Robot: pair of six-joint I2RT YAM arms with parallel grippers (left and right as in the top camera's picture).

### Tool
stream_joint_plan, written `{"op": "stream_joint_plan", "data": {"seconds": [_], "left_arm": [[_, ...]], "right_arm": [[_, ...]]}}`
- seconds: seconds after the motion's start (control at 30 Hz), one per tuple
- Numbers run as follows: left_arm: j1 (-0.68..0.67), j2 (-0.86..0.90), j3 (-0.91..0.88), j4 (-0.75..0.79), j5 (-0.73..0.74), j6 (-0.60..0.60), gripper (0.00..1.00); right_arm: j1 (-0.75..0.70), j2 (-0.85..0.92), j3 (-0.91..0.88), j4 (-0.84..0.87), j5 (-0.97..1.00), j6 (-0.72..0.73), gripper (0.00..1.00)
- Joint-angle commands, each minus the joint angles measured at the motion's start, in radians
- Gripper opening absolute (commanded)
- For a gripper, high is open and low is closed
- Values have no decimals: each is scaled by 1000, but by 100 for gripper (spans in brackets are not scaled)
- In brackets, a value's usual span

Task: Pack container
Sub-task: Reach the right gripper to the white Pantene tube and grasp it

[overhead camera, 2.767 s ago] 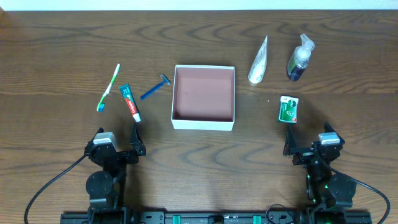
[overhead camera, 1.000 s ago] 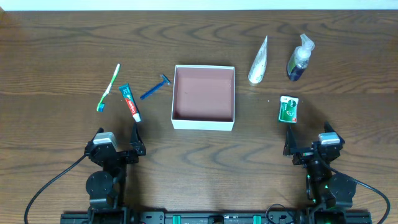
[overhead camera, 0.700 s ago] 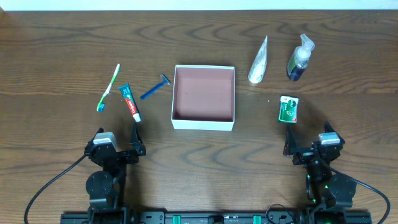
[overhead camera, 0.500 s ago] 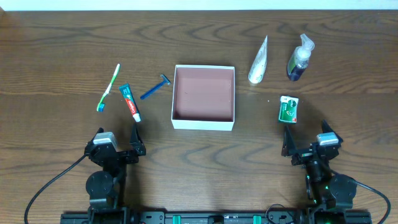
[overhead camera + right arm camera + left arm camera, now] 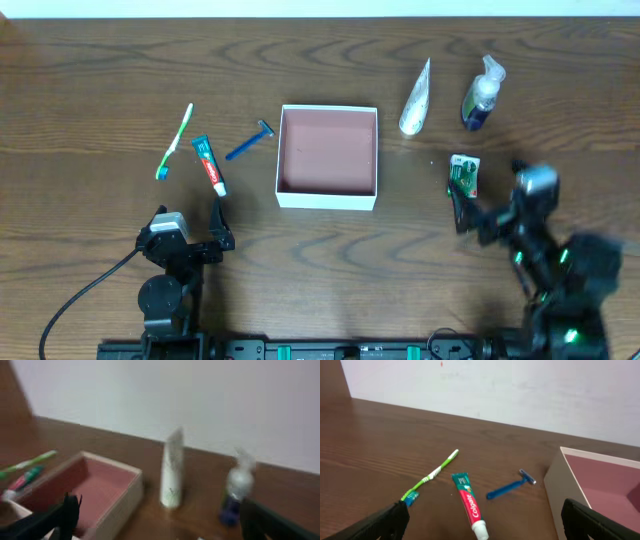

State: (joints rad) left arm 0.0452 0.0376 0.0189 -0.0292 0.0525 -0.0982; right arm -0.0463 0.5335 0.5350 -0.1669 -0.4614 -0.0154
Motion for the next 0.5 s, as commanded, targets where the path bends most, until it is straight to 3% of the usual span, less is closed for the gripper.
{"op": "stream_joint_plan", "data": {"seconds": [0.0, 0.1, 0.2, 0.27, 0.37, 0.47], "left_arm": [[3, -1, -15, -38, -8, 16, 98], [3, -1, -15, -38, -8, 16, 98], [3, -1, -15, -38, -8, 16, 98], [3, -1, -15, -38, -8, 16, 98], [3, -1, -15, -38, -8, 16, 98], [3, -1, -15, -38, -8, 16, 98]], "right_arm": [[8, 262, 271, -122, -185, -19, 99], [8, 478, 509, -224, -301, -14, 99], [8, 648, 668, -208, -440, -14, 99], [8, 729, 721, -138, -487, -1, 99], [8, 822, 740, 32, -509, 161, 99], [11, 893, 744, 177, -562, 220, 99]]}}
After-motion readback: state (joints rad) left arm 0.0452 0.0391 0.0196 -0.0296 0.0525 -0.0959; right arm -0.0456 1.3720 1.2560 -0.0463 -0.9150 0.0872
